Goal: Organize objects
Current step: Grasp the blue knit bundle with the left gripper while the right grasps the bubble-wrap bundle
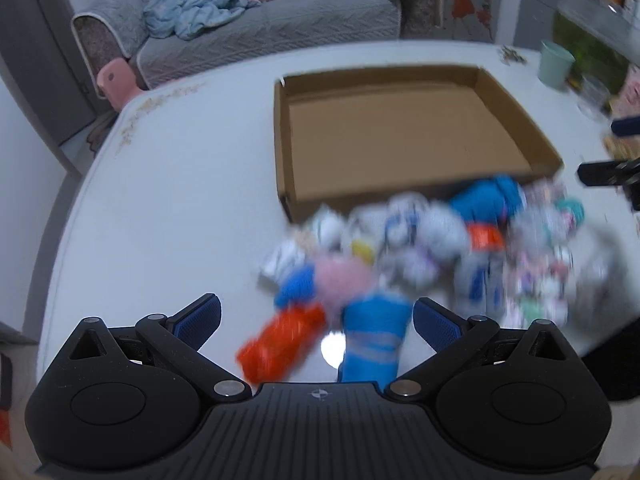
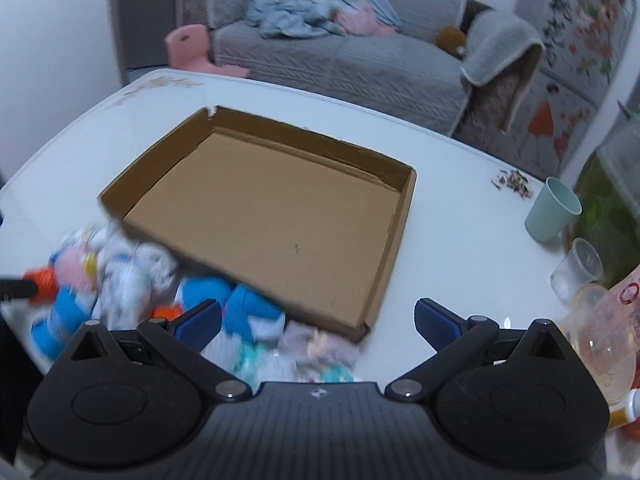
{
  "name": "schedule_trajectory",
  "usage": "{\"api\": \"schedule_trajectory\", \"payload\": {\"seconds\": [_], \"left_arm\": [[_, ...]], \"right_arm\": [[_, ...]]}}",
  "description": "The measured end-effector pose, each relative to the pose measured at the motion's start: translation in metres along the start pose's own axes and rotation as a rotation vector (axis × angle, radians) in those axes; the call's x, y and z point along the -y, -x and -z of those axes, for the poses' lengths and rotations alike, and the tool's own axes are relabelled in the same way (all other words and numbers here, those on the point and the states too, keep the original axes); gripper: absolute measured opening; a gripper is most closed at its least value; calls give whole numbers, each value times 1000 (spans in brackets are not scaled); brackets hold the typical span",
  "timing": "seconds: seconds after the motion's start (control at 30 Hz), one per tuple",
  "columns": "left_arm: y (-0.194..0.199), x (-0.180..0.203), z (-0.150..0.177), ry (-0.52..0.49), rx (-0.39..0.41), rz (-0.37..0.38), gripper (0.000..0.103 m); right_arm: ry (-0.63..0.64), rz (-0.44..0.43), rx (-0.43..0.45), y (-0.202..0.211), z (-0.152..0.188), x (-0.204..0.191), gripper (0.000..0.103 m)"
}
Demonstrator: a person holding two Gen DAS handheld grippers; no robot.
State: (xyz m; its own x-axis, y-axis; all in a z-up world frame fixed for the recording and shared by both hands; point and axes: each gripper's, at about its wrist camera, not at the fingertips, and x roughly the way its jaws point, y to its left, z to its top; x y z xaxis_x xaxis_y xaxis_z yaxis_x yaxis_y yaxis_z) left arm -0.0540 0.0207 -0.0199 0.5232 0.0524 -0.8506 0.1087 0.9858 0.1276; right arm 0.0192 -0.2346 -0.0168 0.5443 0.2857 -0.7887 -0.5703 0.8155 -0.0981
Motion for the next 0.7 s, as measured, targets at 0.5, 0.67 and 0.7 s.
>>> {"api": "schedule_trajectory", "payload": {"seconds": [0.5,0.67,0.7], "left_arm": [[-38,41,39,-92,-32,105,102],[-55,36,38,-55,-56,142,100],[-58,34,38,-41,-68,153,98]], "right_arm": [[-10,-20,-274,-26,58,-9,102],[-132,-37,-338,-40,66,3,97],[-146,-43,-349,-43,66,3,95]]}}
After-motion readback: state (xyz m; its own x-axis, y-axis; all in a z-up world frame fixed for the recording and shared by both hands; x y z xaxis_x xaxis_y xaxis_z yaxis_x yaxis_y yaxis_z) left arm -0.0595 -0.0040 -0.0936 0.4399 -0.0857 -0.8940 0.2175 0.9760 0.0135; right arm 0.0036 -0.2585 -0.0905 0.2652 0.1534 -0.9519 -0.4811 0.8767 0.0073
